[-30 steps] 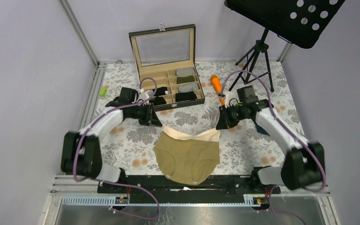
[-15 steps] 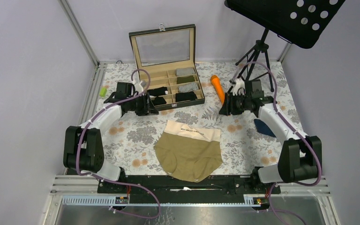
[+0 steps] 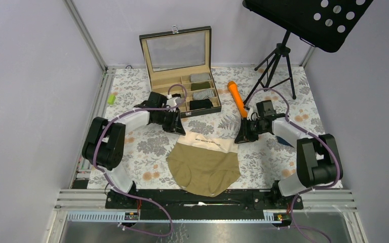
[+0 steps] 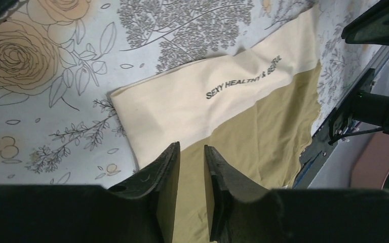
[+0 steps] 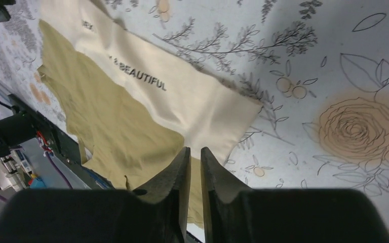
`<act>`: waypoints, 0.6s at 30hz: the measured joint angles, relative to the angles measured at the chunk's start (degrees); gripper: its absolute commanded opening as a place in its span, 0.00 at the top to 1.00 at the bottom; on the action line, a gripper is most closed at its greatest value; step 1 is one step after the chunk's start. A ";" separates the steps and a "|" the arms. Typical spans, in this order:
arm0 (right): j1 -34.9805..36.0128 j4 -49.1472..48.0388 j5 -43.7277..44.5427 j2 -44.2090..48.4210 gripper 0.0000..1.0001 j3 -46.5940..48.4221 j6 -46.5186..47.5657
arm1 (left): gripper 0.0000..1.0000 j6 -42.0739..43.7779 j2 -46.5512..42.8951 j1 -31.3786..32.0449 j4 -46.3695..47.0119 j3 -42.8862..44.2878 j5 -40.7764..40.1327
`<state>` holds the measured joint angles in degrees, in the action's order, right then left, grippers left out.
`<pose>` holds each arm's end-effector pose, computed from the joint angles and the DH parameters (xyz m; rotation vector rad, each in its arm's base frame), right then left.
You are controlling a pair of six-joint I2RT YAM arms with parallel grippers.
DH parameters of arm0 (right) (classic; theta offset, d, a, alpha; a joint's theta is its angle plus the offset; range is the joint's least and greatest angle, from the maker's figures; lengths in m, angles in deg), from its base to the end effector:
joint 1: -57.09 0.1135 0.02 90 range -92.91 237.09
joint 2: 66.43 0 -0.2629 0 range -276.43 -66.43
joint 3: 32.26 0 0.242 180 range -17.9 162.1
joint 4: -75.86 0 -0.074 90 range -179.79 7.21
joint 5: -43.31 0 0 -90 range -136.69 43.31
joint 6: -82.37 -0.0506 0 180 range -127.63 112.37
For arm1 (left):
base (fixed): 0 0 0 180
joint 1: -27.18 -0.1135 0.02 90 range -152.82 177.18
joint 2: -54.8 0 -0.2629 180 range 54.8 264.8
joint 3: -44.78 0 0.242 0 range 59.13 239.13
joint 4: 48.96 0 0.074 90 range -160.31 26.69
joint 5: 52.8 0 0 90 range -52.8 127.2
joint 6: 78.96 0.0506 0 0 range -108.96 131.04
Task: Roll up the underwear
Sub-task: Flatten out the underwear at the corner of the board.
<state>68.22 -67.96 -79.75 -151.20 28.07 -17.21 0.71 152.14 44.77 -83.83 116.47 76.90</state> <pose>0.2630 0.0799 0.1737 -0.2381 2.6037 0.8839 0.3022 -0.1297 0.1712 0.4125 2.5880 -1.0796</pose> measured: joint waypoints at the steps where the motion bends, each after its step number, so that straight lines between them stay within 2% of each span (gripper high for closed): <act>1: 0.00 -0.59 0.11 -1.05 0.83 0.00 -0.55 | 0.74 0.02 0.72 0.02 0.15 0.09 -0.02; 9: 0.00 -2.54 5.07 -8.35 0.84 1.11 -3.08 | 0.74 0.92 5.49 0.13 0.98 2.32 -1.27; 18: 0.02 -2.78 12.96 -14.73 0.85 9.18 1.14 | 0.74 1.60 6.91 0.24 1.38 2.80 -5.53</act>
<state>68.25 -70.74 -66.78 -165.94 37.25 -16.08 2.31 159.05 45.01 -82.45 119.27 71.37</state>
